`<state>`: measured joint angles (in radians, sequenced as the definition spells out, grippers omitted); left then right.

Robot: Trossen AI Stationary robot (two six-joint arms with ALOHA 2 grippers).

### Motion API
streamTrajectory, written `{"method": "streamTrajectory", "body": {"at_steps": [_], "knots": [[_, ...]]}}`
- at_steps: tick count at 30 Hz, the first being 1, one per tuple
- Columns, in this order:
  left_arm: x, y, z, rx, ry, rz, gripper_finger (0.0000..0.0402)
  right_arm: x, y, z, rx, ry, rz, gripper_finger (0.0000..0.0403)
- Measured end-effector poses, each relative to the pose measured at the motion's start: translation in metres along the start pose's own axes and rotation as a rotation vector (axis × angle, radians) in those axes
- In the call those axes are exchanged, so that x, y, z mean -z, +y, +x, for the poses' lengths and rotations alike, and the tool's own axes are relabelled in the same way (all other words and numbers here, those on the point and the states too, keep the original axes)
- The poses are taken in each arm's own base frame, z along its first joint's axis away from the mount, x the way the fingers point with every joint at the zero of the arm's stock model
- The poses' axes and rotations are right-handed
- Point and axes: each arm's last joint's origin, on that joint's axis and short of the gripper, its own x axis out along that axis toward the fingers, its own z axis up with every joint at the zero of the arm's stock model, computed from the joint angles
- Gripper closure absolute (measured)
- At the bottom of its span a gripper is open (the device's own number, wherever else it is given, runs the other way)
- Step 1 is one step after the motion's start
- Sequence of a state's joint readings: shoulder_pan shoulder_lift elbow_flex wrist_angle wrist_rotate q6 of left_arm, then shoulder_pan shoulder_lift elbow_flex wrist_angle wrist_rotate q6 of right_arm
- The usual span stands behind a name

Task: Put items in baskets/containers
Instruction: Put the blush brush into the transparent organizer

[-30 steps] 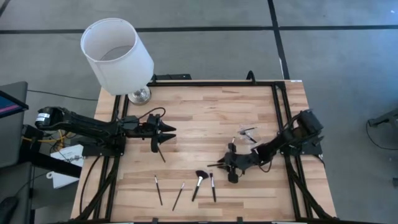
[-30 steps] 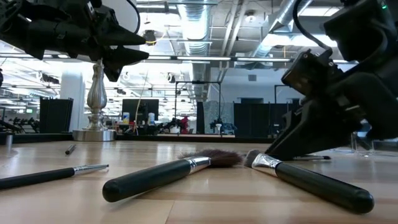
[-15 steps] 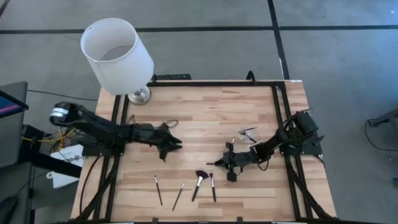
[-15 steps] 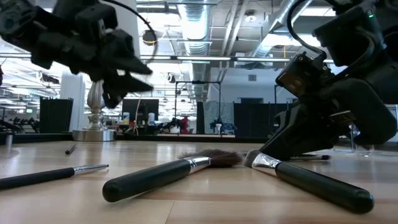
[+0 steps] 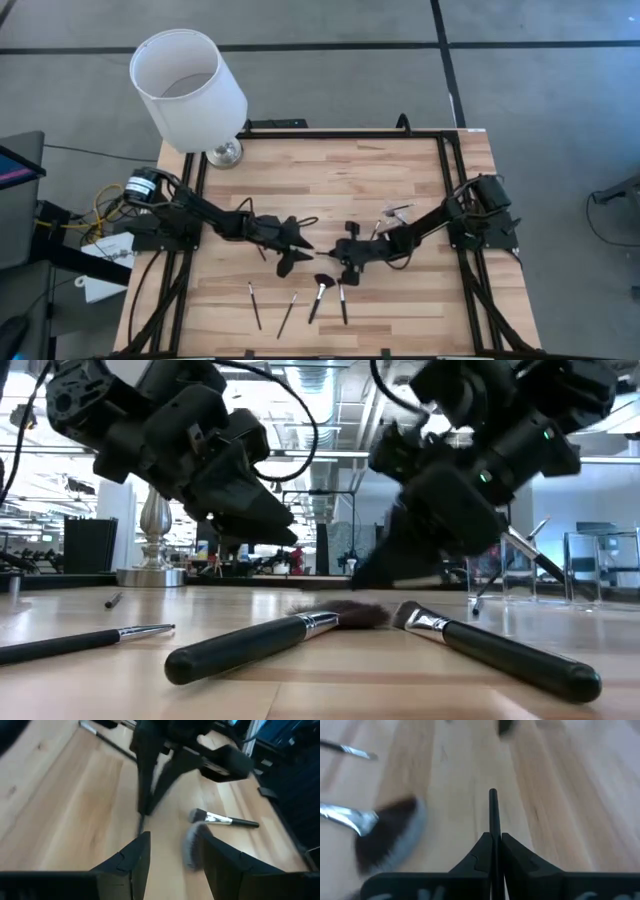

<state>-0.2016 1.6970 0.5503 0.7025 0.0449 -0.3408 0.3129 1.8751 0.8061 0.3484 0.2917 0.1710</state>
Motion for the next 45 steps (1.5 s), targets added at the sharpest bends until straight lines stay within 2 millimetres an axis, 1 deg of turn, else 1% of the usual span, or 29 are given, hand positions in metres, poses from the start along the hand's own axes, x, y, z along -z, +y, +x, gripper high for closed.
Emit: {"method": "streamTrajectory", "body": {"at_steps": [4, 5, 8, 13, 20, 24, 28, 31, 36, 42, 45], "knots": [[-0.003, -0.001, 0.005, 0.002, -0.004, 0.092, 0.0239, -0.020, 0.004, -0.001, 0.001, -0.059, -0.009, 0.0388], [-0.003, -0.001, 0.005, 0.001, 0.000, 0.100, 0.0239, -0.022, 0.005, -0.001, 0.001, -0.058, -0.016, 0.0390], [-0.004, 0.000, 0.005, -0.008, 0.000, 0.114, 0.0239, -0.023, 0.006, -0.001, -0.008, -0.047, -0.046, 0.0392], [-0.002, 0.001, 0.005, -0.011, 0.015, 0.122, 0.0239, -0.030, 0.007, -0.001, 0.005, -0.074, -0.049, 0.0385], [-0.002, 0.001, 0.005, -0.013, 0.018, 0.122, 0.0239, -0.040, 0.009, -0.002, 0.005, -0.104, -0.073, 0.0390], [-0.002, 0.001, 0.005, -0.013, 0.018, 0.122, 0.0239, -0.041, 0.009, -0.002, 0.005, -0.109, -0.073, 0.0383], [-0.002, 0.001, 0.005, -0.012, 0.017, 0.122, 0.0243, -0.042, 0.009, -0.002, 0.006, -0.113, -0.071, 0.0388], [-0.002, 0.001, 0.005, -0.013, 0.017, 0.122, 0.0260, -0.042, 0.009, -0.002, 0.006, -0.117, -0.070, 0.0391], [-0.002, 0.001, 0.005, -0.012, 0.017, 0.121, 0.0307, -0.044, 0.009, -0.002, 0.005, -0.131, -0.065, 0.0382], [-0.002, 0.000, 0.005, -0.007, 0.011, 0.122, 0.0360, -0.044, 0.008, -0.002, 0.009, -0.130, -0.064, 0.0390], [-0.002, 0.001, 0.005, -0.009, 0.011, 0.121, 0.0374, -0.044, 0.008, -0.002, 0.009, -0.130, -0.063, 0.0386]]}}
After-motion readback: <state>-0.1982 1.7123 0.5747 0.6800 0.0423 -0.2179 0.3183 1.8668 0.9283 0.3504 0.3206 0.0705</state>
